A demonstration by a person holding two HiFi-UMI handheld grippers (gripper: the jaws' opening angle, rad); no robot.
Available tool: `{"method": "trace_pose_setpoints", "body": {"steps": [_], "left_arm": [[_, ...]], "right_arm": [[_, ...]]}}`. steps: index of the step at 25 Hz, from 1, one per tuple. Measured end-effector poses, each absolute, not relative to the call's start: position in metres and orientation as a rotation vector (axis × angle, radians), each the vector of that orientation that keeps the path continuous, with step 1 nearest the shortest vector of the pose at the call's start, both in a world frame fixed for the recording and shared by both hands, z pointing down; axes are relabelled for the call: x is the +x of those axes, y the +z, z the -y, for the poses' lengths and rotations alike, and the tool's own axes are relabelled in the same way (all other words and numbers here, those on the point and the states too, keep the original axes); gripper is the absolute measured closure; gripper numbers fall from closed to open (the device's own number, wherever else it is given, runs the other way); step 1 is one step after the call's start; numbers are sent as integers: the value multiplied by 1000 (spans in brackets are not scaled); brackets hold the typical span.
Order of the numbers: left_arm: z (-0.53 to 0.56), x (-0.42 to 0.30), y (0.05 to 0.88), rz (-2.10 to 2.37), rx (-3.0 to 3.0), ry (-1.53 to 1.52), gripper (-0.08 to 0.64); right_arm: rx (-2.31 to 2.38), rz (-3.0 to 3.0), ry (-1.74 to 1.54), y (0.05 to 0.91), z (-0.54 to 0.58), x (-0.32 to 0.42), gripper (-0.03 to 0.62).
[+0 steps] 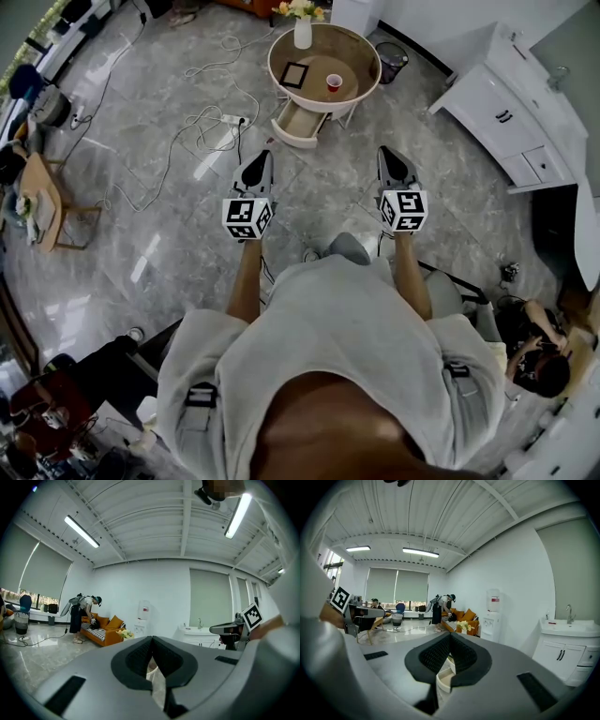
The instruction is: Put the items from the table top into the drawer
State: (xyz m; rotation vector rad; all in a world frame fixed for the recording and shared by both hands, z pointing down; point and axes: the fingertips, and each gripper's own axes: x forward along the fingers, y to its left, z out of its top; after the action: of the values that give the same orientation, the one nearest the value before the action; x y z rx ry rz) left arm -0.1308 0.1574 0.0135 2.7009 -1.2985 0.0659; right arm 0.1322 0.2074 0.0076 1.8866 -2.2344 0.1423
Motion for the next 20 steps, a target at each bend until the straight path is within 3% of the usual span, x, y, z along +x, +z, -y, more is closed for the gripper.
{"method": "trace_pose_setpoints", "body": {"steps": [9, 20], "left_arm": [[-120, -133, 33, 1321, 2660, 84, 545], [-1, -114, 36, 1367, 2624, 142, 545]], "right_arm": [[1868, 2233, 182, 26, -161, 138, 569], [1794, 2285, 263, 49, -31, 148, 569]]}}
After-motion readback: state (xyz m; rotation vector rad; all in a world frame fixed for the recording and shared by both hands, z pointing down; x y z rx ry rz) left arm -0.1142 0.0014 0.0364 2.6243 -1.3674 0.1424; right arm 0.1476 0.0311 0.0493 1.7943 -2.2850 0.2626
